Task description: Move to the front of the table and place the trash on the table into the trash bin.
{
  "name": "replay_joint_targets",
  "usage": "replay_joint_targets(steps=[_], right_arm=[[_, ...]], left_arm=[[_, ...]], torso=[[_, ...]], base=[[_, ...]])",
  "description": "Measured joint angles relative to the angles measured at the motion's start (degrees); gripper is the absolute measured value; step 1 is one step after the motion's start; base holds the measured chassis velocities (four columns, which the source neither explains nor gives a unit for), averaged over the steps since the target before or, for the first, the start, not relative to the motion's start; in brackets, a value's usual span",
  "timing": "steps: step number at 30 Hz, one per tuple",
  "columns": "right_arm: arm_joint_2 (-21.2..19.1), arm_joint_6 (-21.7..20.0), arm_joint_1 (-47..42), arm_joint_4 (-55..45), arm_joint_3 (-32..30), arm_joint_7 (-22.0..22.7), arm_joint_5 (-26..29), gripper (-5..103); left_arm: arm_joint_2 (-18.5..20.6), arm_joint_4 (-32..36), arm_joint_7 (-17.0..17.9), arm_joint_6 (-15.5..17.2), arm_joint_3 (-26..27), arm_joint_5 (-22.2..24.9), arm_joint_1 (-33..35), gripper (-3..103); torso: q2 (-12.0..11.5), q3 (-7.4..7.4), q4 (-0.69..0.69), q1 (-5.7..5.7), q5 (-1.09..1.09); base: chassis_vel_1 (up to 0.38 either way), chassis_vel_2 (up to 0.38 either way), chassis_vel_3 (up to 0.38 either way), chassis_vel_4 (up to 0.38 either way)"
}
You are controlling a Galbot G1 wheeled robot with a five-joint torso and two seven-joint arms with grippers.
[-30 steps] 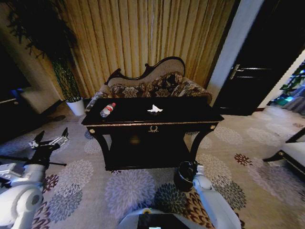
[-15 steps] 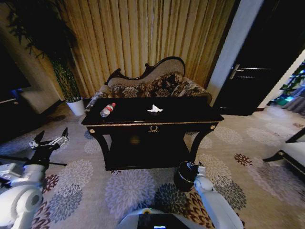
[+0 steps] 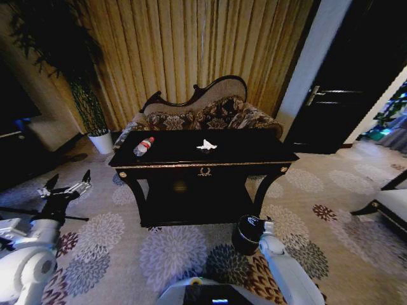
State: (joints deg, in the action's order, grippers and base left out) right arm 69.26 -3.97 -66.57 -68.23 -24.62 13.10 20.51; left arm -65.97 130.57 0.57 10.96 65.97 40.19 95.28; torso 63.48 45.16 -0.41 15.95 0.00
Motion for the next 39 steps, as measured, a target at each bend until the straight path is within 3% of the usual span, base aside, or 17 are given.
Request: replay_joint_targets(steps=[39], right_arm=[[0.0, 0.0, 0.0, 0.0, 0.0, 0.0, 0.0, 100]], left_arm=[[0.0, 0.0, 0.0, 0.0, 0.0, 0.0, 0.0, 100]], torso=[[0.0, 0.0, 0.0, 0.0, 0.0]], base=[[0.0, 0.0, 0.0, 0.0]])
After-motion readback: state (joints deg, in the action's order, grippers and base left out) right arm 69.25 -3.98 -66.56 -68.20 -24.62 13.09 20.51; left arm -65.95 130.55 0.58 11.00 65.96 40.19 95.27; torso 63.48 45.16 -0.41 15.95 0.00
